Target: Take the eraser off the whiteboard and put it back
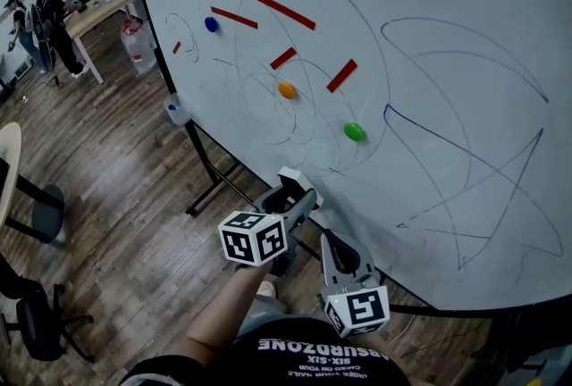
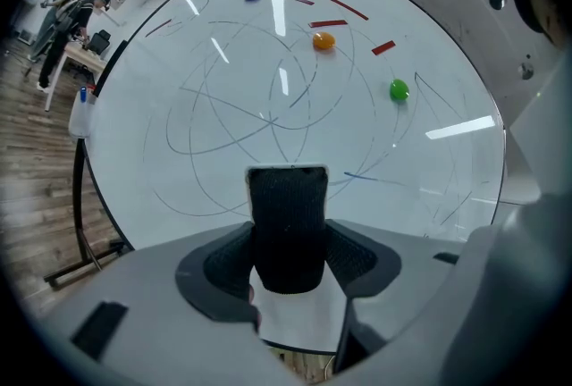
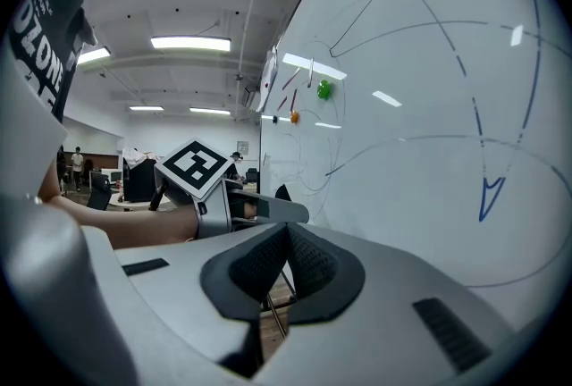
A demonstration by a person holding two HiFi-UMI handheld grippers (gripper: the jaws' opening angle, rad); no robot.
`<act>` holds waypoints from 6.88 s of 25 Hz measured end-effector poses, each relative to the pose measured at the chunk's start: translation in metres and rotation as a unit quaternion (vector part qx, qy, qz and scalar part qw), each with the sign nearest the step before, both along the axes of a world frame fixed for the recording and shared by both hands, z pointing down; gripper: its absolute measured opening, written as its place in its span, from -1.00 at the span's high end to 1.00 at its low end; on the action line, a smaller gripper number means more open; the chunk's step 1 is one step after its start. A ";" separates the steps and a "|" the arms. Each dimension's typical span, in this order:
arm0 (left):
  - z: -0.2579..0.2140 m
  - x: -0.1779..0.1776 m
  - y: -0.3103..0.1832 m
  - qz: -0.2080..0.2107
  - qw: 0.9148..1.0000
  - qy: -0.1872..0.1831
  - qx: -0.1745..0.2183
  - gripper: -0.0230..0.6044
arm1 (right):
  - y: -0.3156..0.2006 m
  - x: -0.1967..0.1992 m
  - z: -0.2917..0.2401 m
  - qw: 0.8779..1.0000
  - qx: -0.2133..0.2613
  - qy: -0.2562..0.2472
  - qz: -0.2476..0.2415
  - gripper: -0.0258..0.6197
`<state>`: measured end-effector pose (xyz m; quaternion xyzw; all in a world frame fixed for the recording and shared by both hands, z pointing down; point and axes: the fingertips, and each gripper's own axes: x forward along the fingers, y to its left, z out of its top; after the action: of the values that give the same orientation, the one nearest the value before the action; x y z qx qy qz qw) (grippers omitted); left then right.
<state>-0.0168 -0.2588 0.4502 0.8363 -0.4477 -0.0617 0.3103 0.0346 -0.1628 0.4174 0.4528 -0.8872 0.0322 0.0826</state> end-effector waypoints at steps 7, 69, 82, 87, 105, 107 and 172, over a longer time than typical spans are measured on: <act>-0.003 -0.009 0.015 -0.012 1.000 -0.003 0.000 0.15 | 0.010 -0.002 -0.005 1.000 0.007 -0.004 -0.014 0.92; 0.010 -0.047 0.148 -0.059 0.991 -0.115 0.016 0.15 | 0.067 -0.017 0.008 0.996 0.000 -0.011 -0.089 0.92; 0.005 -0.048 0.134 -0.058 0.989 -0.133 0.024 0.15 | 0.058 -0.013 0.007 0.996 0.002 -0.010 -0.084 0.92; 0.000 -0.047 0.124 -0.054 0.986 -0.151 0.036 0.15 | 0.054 -0.011 0.008 0.997 -0.001 -0.013 -0.077 0.92; -0.018 -0.027 0.079 -0.022 0.975 -0.207 0.079 0.15 | 0.036 -0.003 0.008 0.999 -0.008 -0.014 -0.049 0.92; -0.021 -0.024 0.073 -0.017 0.973 -0.213 0.085 0.15 | 0.034 -0.002 0.007 0.999 -0.008 -0.010 -0.047 0.92; -0.026 0.029 -0.008 0.016 0.963 -0.238 0.123 0.13 | 0.008 0.041 0.017 0.999 -0.013 0.003 0.046 0.92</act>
<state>0.0122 -0.2673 0.4246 0.8656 -0.4843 0.0893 0.0909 0.0757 -0.1547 0.4343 0.4924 -0.8645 0.0461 0.0897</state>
